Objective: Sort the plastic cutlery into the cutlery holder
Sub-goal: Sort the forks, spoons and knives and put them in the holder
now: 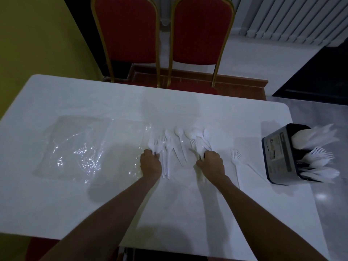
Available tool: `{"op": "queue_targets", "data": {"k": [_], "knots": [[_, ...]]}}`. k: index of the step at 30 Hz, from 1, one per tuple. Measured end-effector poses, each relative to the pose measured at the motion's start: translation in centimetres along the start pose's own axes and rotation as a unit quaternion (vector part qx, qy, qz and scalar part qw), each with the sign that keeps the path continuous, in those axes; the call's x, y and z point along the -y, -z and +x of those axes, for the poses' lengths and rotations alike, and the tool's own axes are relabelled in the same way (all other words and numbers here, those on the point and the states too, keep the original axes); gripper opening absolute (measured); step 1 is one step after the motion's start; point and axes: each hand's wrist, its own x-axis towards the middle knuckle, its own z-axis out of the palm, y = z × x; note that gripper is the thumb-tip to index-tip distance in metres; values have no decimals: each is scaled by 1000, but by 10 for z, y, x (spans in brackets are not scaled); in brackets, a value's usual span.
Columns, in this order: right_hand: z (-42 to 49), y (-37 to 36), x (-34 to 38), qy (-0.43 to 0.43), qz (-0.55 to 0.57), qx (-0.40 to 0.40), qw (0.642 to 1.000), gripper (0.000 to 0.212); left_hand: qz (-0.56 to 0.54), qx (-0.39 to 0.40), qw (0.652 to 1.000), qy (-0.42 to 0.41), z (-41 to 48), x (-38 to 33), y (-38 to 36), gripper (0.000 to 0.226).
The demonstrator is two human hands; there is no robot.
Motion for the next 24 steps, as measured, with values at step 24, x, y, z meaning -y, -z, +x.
{"op": "queue_targets", "data": {"k": [24], "knots": [[13, 5, 0, -60, 6, 46, 997, 23, -19, 78, 996, 39, 12, 3, 4, 27]]}}
